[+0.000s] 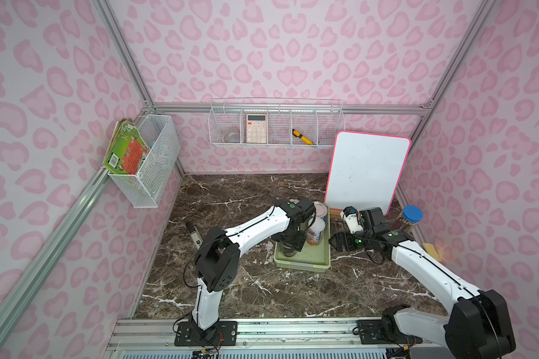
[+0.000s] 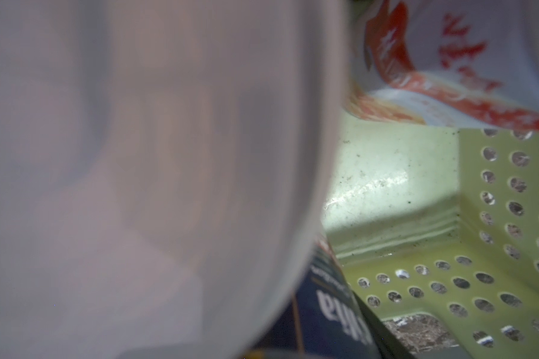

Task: Put the canned food in the basket
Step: Place the canned food in the basket, then reset both arms

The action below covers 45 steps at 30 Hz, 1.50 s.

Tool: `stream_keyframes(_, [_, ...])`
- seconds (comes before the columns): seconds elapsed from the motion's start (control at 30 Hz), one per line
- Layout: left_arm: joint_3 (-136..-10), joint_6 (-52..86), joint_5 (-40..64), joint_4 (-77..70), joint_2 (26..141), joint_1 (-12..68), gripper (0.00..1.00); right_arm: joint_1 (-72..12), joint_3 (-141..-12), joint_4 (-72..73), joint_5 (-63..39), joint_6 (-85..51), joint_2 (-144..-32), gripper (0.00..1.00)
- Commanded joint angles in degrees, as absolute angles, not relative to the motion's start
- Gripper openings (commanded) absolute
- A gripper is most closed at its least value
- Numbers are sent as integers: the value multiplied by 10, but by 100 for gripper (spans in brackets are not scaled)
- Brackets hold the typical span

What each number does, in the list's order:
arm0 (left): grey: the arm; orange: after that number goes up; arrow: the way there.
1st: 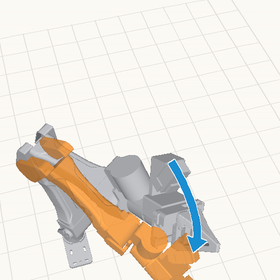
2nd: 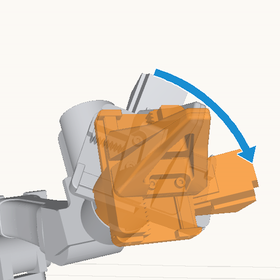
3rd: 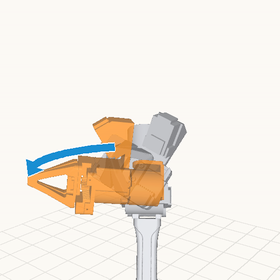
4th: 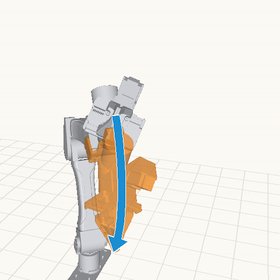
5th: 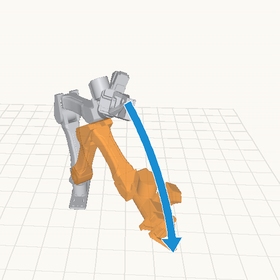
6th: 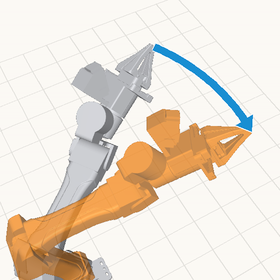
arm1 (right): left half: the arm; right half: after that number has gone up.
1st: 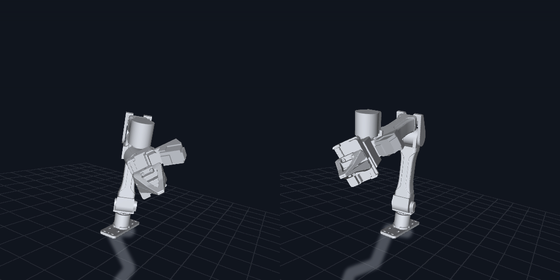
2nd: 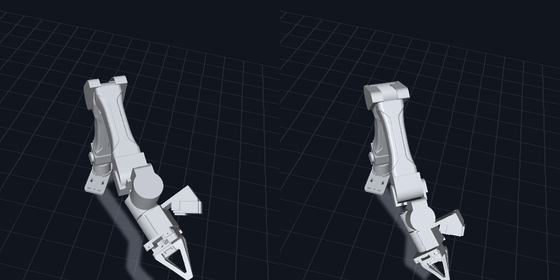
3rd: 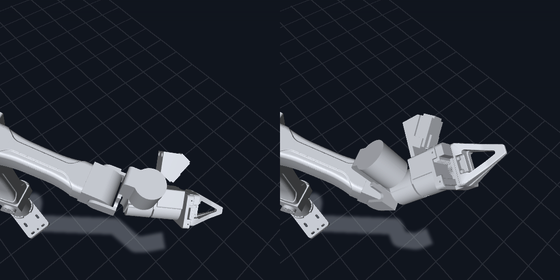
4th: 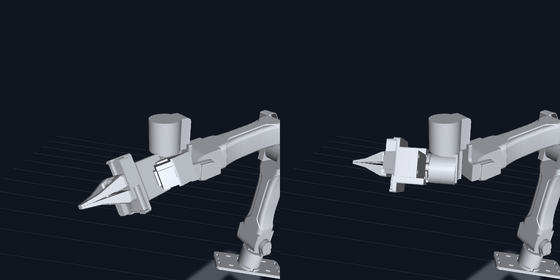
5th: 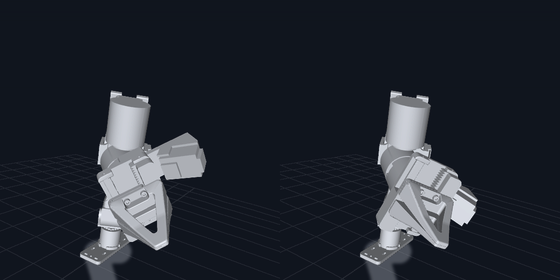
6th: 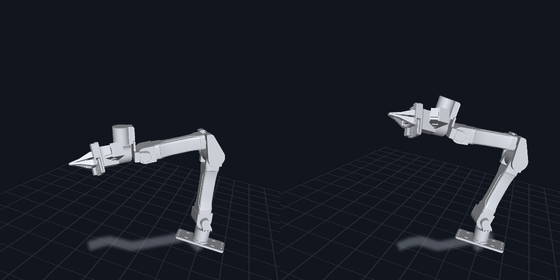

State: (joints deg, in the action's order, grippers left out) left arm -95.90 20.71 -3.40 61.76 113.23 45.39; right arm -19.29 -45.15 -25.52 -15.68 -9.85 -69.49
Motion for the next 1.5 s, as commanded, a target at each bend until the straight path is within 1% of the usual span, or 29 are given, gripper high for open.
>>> stream_keyframes(0.0, [-954,222,-27,727,1138,452,82,-194,-451,-248,-160,-101,-696,99])
stream_keyframes(0.07, [-955,224,-28,730,1134,452,97,-194,-452,-247,-160,-99,-695,99])
stream_keyframes(0.1, [-958,225,-29,733,1132,452,99,-194,-452,-247,-159,-99,-696,99])
stream_keyframes(0.3, [-975,233,-34,752,1107,455,99,-193,-453,-249,-160,-99,-696,99])
stream_keyframes(0.47, [-1000,246,-48,792,1049,459,99,-193,-461,-254,-146,-104,-684,99])
stream_keyframes(0.6, [-1014,253,-92,794,966,459,99,-190,-481,-251,-124,-113,-663,99])
stream_keyframes(0.63, [-1002,270,-137,777,935,458,100,-189,-489,-246,-108,-118,-653,99])
stream_keyframes(0.73, [-930,261,-253,673,838,442,99,-188,-502,-206,2,-152,-609,99])
stream_keyframes(0.8, [-860,241,-288,566,769,409,99,-179,-484,-140,70,-165,-565,99])
stream_keyframes(0.9, [-706,213,-298,357,653,314,99,-161,-434,-16,159,-154,-499,99])
stream_keyframes(0.97, [-584,177,-331,180,580,257,99,-149,-380,83,218,-133,-472,99])
stream_keyframes(1.0, [-534,164,-344,123,554,238,99,-146,-352,131,245,-120,-465,99])
stream_keyframes(1.03, [-487,137,-363,57,530,220,99,-140,-321,179,265,-109,-464,99])
stream_keyframes(1.1, [-419,116,-410,-35,503,190,99,-120,-266,271,255,-85,-473,99])
stream_keyframes(1.17, [-351,116,-410,-112,500,156,99,-103,-203,378,248,-61,-498,99])
stream_keyframes(1.2, [-323,70,-457,-160,508,148,99,-95,-176,423,242,-44,-512,99])
stream_keyframes(1.3, [-263,10,-459,-288,579,127,99,-68,-110,556,236,-13,-569,99])
stream_keyframes(1.33, [-264,14,-464,-288,607,126,99,-56,-96,584,231,-17,-586,99])
stream_keyframes(1.37, [-263,14,-456,-285,629,126,99,-43,-84,607,210,-24,-600,99])
stream_keyframes(1.43, [-232,3,-460,-367,684,126,99,-10,-62,654,146,-41,-640,99])
stream_keyframes(1.47, [-221,0,-452,-396,706,124,99,-2,-55,681,135,-44,-662,99])
